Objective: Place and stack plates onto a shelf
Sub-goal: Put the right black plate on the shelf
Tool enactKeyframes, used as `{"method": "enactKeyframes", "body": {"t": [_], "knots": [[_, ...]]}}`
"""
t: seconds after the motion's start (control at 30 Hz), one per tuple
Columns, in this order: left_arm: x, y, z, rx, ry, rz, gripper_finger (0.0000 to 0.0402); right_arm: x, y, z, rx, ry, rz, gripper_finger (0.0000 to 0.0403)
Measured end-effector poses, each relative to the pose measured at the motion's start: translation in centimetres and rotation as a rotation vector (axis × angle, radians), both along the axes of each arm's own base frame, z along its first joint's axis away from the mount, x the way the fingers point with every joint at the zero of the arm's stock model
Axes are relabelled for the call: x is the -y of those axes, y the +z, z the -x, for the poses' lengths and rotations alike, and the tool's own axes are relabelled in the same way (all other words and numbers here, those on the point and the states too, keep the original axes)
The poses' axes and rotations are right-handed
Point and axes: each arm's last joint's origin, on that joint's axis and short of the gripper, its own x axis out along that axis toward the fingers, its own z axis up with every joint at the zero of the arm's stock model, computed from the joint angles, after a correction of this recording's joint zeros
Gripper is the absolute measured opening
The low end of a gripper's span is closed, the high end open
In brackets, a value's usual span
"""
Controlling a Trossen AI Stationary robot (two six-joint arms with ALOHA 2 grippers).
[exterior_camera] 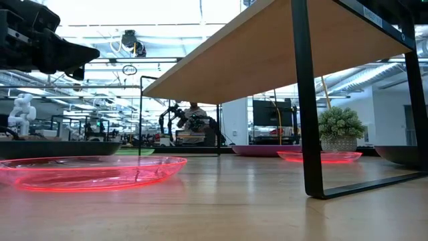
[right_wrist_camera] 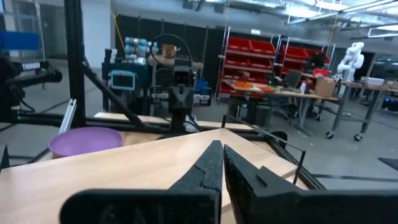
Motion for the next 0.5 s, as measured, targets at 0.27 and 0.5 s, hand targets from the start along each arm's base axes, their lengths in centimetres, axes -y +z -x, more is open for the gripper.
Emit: {"method": "enactKeyframes", "body": {"t": [0.27,0.5], "knots": [[0.0,0.0,0.0,0.000,0.000,0.000,0.0001,-0.2,4.5,-1.1,-0.110,0.002,0.009,0.0000],[0.0,0.0,0.0,0.000,0.000,0.000,0.0001,-0.3,8.7,-2.3,-0.114,0.003,0.010,0.0000]]}}
